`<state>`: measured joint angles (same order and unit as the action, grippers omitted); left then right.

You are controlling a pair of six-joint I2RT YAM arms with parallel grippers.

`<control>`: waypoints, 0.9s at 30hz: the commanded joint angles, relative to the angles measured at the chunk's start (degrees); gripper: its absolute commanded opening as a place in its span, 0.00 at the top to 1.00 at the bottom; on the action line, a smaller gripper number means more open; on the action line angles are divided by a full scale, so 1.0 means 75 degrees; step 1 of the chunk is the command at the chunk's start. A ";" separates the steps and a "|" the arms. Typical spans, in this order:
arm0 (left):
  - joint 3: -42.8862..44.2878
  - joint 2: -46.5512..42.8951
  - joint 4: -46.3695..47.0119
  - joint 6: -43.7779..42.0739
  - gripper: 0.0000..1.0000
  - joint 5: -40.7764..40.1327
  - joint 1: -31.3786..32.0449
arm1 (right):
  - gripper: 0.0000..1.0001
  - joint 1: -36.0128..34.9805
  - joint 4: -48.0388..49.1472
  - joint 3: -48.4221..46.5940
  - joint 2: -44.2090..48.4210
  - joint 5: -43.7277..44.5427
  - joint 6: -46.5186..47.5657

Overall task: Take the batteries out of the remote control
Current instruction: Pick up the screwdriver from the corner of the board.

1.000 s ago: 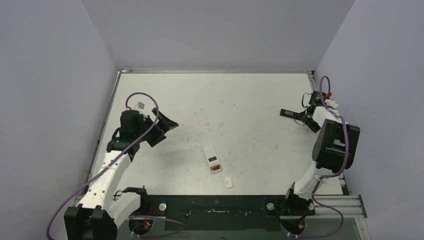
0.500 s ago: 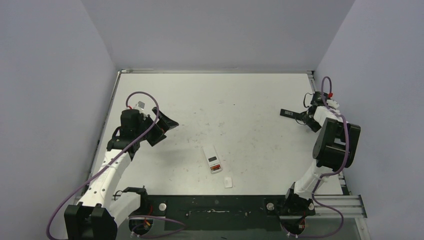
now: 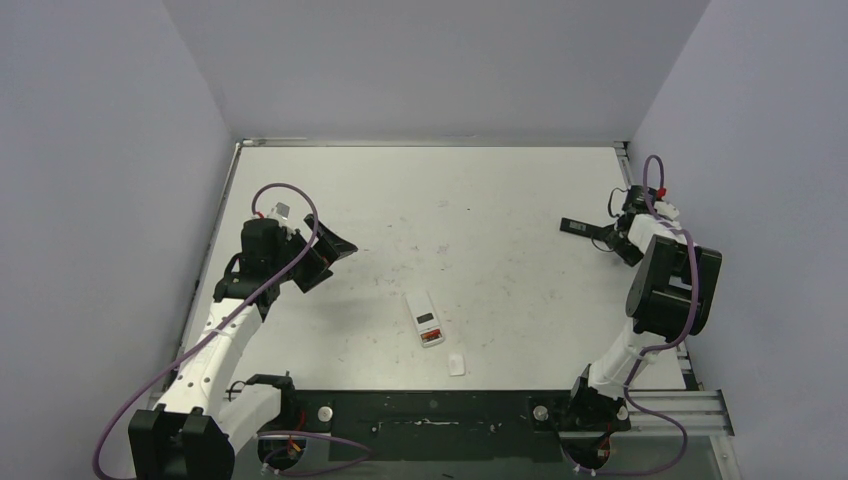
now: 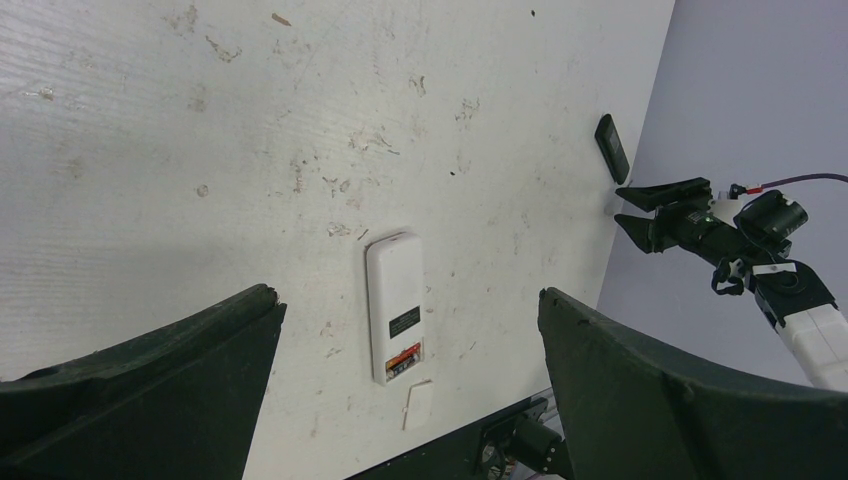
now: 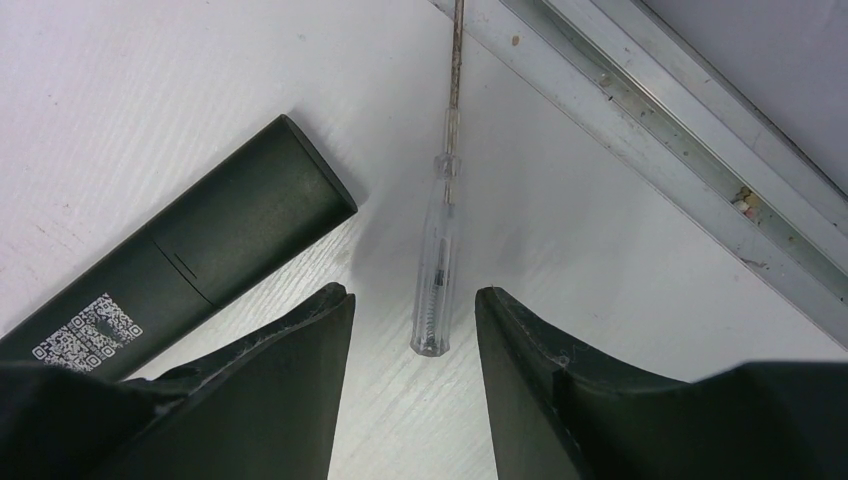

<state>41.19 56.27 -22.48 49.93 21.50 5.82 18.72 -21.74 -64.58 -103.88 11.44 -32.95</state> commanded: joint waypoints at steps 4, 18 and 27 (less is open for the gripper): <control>0.0239 -0.0084 0.0260 -0.0074 0.00 0.0146 -0.0062 | 0.51 0.0036 0.0291 0.0143 -0.0075 0.0176 0.0116; 0.0193 -0.0137 0.0284 -0.0072 0.00 0.0175 -0.0062 | 0.52 0.0043 0.0584 0.0514 -0.0087 0.0117 0.0107; 0.0192 -0.0116 0.0290 -0.0061 0.00 0.0196 -0.0062 | 0.57 0.0047 0.0636 0.0389 -0.0296 0.0092 0.0151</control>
<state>41.19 56.25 -22.48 49.93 21.71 5.82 18.72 -18.46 -61.39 -103.92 11.68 -32.10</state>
